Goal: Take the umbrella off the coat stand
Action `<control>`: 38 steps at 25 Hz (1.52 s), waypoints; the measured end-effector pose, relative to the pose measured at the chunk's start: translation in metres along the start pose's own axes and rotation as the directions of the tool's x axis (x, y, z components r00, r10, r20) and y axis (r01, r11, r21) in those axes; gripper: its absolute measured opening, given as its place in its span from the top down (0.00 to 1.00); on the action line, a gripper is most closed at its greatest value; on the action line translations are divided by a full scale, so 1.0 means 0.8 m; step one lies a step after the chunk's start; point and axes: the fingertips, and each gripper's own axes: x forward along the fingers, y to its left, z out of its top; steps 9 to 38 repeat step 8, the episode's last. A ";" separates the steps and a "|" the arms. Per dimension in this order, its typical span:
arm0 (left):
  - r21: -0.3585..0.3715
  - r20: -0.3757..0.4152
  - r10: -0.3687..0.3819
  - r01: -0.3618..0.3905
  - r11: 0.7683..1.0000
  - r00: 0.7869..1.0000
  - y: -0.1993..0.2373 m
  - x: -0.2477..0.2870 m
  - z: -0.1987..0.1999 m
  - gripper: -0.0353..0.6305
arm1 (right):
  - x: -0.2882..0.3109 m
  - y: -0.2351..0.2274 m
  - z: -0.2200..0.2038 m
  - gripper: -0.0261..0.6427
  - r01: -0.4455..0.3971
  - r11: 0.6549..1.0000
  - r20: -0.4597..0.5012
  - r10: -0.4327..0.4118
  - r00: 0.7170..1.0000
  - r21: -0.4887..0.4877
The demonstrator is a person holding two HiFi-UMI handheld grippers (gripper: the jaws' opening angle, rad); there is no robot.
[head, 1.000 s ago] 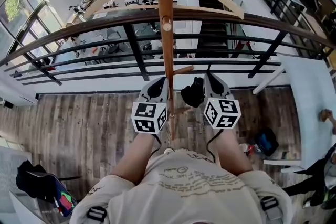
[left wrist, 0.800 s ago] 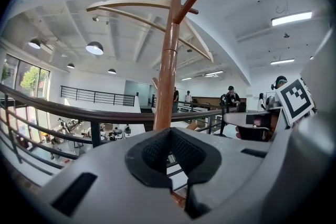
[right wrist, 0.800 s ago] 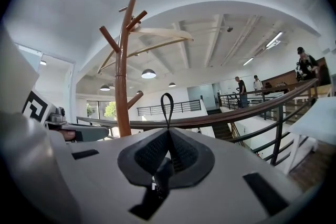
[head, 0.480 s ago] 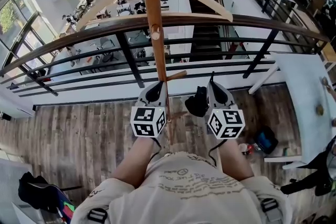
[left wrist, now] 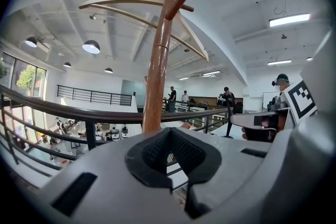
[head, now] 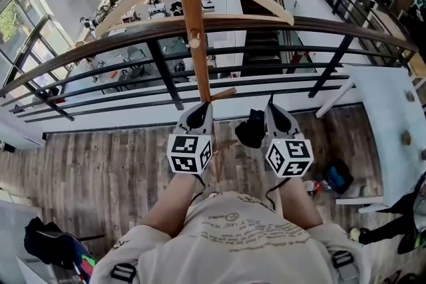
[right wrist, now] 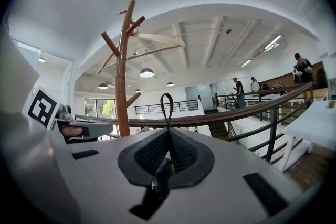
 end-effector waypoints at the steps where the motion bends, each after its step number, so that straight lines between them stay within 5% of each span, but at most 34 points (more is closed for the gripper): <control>1: 0.002 -0.001 -0.001 0.001 1.000 1.000 -0.001 0.000 0.000 0.94 | 0.000 0.000 0.000 0.95 -0.002 1.000 -0.001 0.002 1.000 0.002; 38: 0.000 -0.006 0.015 -0.015 1.000 1.000 -0.005 -0.005 -0.003 0.94 | -0.004 0.001 0.001 0.95 -0.016 1.000 0.003 0.016 1.000 0.002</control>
